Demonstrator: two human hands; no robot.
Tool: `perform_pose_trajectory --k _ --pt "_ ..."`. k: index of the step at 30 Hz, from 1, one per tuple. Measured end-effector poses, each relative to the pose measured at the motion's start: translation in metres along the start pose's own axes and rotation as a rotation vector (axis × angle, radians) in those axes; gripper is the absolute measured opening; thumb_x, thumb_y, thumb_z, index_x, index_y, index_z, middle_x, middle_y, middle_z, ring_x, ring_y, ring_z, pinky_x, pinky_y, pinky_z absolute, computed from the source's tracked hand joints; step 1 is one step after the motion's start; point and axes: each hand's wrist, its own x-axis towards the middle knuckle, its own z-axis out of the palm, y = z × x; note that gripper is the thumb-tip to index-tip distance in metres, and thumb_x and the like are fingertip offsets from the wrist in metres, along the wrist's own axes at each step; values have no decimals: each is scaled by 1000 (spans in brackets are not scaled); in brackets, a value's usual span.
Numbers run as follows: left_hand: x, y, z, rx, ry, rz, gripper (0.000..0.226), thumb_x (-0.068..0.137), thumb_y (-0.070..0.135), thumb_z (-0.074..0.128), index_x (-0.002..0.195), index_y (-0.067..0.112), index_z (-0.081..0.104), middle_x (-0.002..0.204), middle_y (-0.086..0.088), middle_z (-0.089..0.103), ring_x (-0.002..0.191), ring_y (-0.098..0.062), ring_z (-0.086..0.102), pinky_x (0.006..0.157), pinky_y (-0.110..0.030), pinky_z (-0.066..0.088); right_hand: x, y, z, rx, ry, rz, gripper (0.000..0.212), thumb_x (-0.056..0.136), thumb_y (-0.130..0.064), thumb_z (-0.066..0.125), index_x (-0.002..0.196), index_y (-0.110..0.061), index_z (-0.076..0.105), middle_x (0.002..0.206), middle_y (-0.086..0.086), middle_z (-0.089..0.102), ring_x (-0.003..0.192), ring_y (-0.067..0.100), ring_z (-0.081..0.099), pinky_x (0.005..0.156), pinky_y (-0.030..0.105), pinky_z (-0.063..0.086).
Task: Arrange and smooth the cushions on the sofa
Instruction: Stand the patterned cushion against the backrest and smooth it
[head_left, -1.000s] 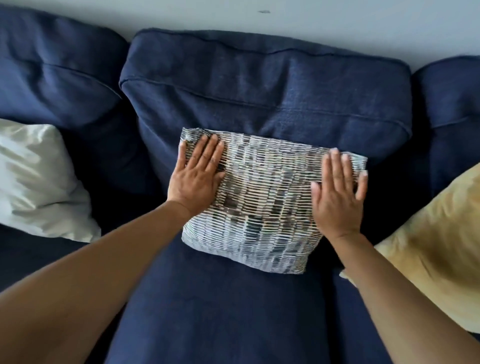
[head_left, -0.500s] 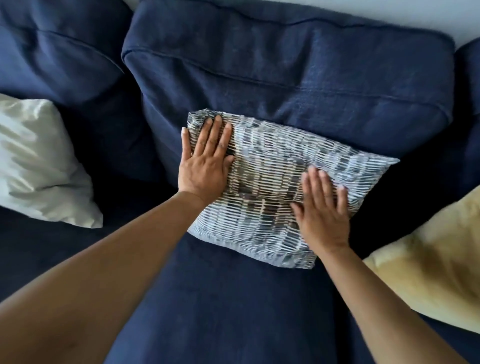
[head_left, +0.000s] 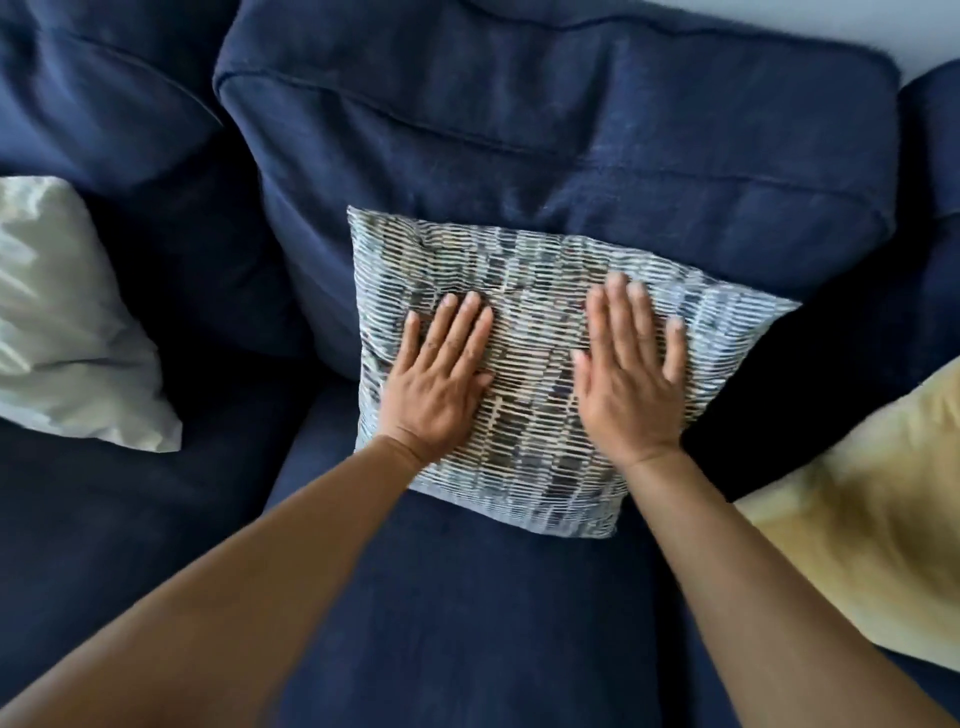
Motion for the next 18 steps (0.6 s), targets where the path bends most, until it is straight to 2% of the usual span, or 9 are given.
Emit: perform_pose_trajectory --k 2,4,7,10,13,15,18 --pt "0 -28 4 81 -30 1 63 103 40 39 156 9 26 163 -10 26 152 -27 21 124 -52 9 -11 35 3 -49 -5 97 64 107 -42 27 161 -13 9 169 6 10 155 20 4 123 44 -9" --pt "-1 -46 1 110 -9 -42 66 104 44 38 157 7 23 163 -12 26 152 -30 22 123 -54 8 -19 52 -2 -62 23 205 64 108 -44 22 161 -12 6 169 8 7 155 21 1 123 49 -5" --pt "0 -38 -15 44 91 -107 67 107 46 26 159 6 14 166 -12 13 154 -34 9 124 -56 -2 -16 37 -19 -5 130 279 63 108 -41 22 160 -8 8 168 12 9 156 24 2 122 53 1" --pt "24 -5 -27 -33 139 -23 62 108 43 24 160 10 17 167 -9 12 155 -33 4 124 -56 -1 1 -11 -29 102 229 116 62 106 -36 28 160 -8 14 167 11 12 155 25 8 123 49 -2" --pt "47 8 -24 11 38 60 59 107 38 32 158 9 26 166 -9 21 155 -30 12 125 -52 0 15 -47 -21 136 145 -105 59 105 -32 35 159 -11 22 167 5 14 155 22 10 124 48 -1" --pt "53 -11 -21 70 -5 19 59 106 36 37 159 11 27 166 -6 23 155 -28 16 125 -52 1 20 -35 -10 69 85 -128 59 105 -32 36 159 -13 23 167 4 18 154 20 14 123 47 1" --pt "51 -52 -27 132 -49 -108 60 107 40 27 161 14 21 168 -3 19 156 -23 12 124 -54 -3 15 13 -4 0 57 -16 61 107 -40 28 161 -16 14 168 2 14 155 18 8 123 47 0"
